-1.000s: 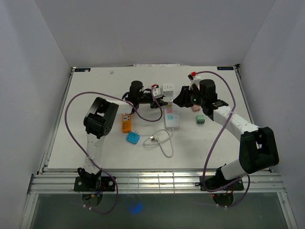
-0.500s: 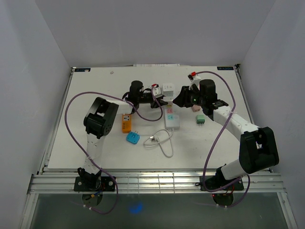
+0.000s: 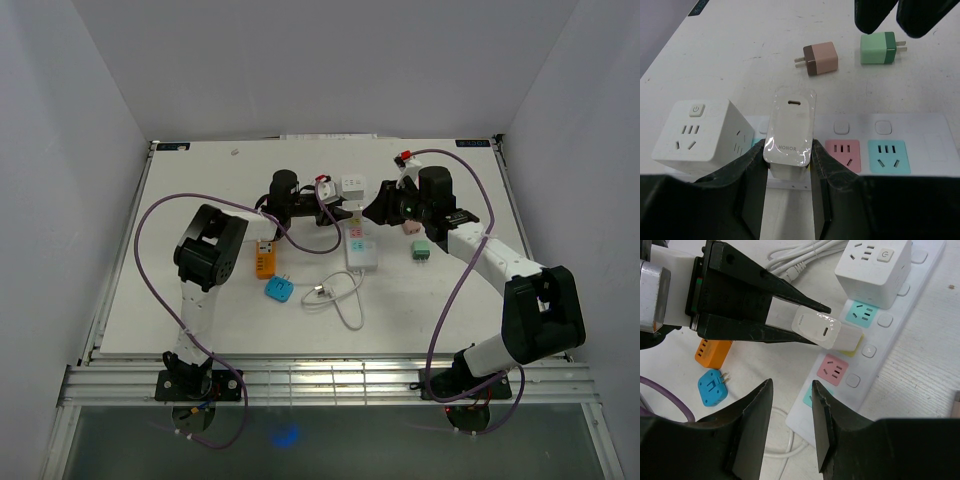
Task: Insert the plug
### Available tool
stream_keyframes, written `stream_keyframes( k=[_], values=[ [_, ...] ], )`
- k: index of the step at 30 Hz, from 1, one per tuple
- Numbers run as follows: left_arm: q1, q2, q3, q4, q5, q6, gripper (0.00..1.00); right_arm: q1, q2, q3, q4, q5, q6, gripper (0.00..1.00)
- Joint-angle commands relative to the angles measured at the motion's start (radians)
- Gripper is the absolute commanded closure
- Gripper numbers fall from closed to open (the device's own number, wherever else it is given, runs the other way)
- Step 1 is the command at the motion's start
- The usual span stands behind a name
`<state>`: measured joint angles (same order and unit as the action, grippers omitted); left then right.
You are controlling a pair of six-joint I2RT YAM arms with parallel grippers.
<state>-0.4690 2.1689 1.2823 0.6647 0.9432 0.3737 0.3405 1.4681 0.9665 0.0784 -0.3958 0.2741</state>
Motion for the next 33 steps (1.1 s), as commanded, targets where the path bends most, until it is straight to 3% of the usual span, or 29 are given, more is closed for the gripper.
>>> stream_keyframes(
  k=[1, 33],
  values=[
    [-0.005, -0.078, -0.005, 0.041, 0.034, -0.025, 1.00, -0.005, 0.006, 0.026, 0.024, -0.014, -0.001, 0.57],
    [-0.007, -0.012, 0.058, -0.116, -0.023, 0.017, 1.00, -0.003, 0.028, 0.035, 0.021, -0.031, 0.008, 0.57]
  ],
)
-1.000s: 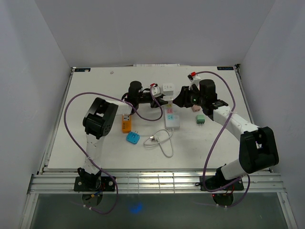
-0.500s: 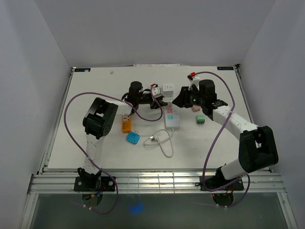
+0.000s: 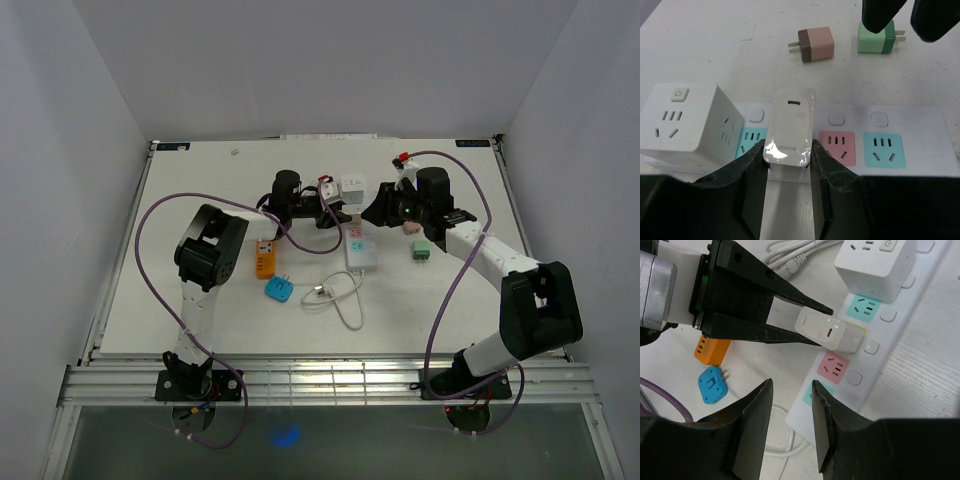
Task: Insert the plug
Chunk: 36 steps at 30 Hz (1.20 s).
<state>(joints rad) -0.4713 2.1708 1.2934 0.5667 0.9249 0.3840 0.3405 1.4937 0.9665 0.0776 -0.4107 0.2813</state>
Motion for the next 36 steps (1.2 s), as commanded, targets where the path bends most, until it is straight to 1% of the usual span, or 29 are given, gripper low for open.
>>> stream_keyframes(
  k=[1, 6, 7, 8, 9, 10, 15, 21, 24, 26, 29, 33, 35, 36],
  values=[
    [-0.004, -0.012, 0.049, -0.027, -0.011, 0.009, 1.00, -0.003, 0.002, 0.035, 0.022, -0.017, 0.001, 0.57],
    [-0.004, -0.014, 0.060, -0.059, -0.009, 0.012, 1.00, -0.005, 0.010, 0.040, 0.022, -0.020, 0.001, 0.57],
    [-0.004, -0.014, 0.070, -0.085, -0.032, -0.011, 1.00, 0.000, 0.038, 0.076, 0.004, -0.017, 0.002, 0.63],
    [-0.004, -0.014, 0.073, -0.088, -0.041, -0.023, 1.00, -0.001, 0.054, 0.086, -0.007, -0.017, 0.004, 0.83],
    [-0.004, -0.014, 0.075, -0.094, -0.043, -0.025, 1.00, 0.002, 0.063, 0.106, -0.013, -0.014, 0.007, 0.87],
    [-0.004, -0.014, 0.075, -0.097, -0.043, -0.027, 1.00, 0.003, 0.074, 0.115, -0.022, -0.019, 0.007, 0.89],
    [-0.004, -0.003, 0.116, -0.142, -0.074, -0.080, 1.00, 0.012, 0.148, 0.188, -0.041, -0.028, 0.019, 0.88],
    [-0.004, -0.011, 0.121, -0.162, -0.064, -0.065, 1.00, 0.011, 0.217, 0.259, -0.067, -0.010, 0.024, 0.88],
    [-0.004, -0.017, 0.118, -0.172, -0.064, -0.048, 1.00, 0.014, 0.235, 0.293, -0.076, -0.013, 0.024, 0.88],
    [-0.004, -0.020, 0.115, -0.174, -0.064, -0.043, 1.00, 0.012, 0.235, 0.336, -0.122, -0.014, 0.024, 0.88],
    [-0.006, -0.020, 0.115, -0.176, -0.064, -0.039, 1.00, 0.014, 0.223, 0.388, -0.143, -0.008, 0.024, 0.88],
    [-0.006, -0.020, 0.116, -0.176, -0.058, -0.039, 1.00, 0.017, 0.229, 0.364, -0.127, 0.015, 0.035, 0.89],
    [-0.006, -0.019, 0.116, -0.176, -0.057, -0.036, 1.00, 0.017, 0.261, 0.325, -0.118, 0.032, 0.041, 0.90],
    [-0.007, -0.020, 0.116, -0.176, -0.057, -0.034, 1.00, 0.018, 0.310, 0.316, -0.113, 0.035, 0.041, 0.92]
  ],
)
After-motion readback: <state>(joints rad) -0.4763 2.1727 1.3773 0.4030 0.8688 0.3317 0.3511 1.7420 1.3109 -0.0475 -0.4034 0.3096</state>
